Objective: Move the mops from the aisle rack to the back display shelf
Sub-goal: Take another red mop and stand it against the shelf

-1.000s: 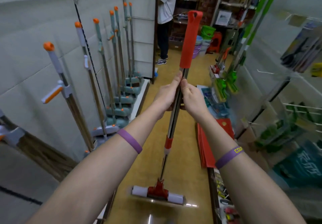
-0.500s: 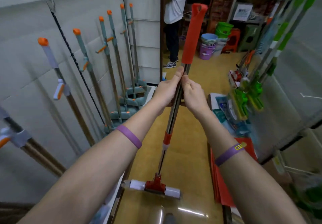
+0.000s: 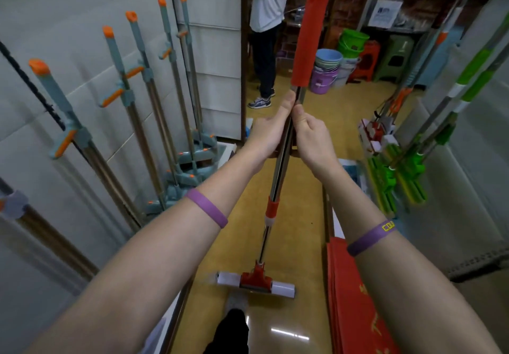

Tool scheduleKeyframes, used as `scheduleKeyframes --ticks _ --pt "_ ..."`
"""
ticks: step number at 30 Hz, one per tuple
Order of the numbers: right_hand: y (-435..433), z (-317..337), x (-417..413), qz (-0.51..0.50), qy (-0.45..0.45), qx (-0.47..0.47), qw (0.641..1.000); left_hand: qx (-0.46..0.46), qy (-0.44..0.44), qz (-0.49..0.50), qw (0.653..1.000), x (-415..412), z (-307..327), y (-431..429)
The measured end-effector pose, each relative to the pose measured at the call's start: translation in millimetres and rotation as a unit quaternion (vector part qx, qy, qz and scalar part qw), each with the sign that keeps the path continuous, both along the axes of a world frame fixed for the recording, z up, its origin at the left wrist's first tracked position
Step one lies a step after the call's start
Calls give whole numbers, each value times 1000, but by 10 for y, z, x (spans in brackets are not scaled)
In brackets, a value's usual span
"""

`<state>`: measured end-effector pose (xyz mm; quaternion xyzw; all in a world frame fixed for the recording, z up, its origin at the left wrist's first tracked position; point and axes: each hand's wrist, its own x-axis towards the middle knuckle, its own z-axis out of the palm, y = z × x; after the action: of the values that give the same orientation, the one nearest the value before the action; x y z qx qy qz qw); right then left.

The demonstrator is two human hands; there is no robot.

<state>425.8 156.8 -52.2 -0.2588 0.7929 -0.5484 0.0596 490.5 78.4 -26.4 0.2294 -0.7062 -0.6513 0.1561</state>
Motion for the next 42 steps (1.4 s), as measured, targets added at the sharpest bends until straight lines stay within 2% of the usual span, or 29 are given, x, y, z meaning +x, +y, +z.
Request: scheduleKeyframes --ticks 4,15,25,42 --pt "-342 -84 -630 -14 2 6 1000 13 -4 -37 999 -657 -94 -385" --pt "-1285 53 -2319 -46 34 41 998 43 -20 -50 998 -2355 34 -1356" --pt "-1789 -105 -3826 -50 -2 6 999 25 -20 -65 997 -3810 -17 -1826" --pt "-2608 -41 -6937 -32 -28 -5 999 -2 -48 -42 998 -6923 84 -2633"
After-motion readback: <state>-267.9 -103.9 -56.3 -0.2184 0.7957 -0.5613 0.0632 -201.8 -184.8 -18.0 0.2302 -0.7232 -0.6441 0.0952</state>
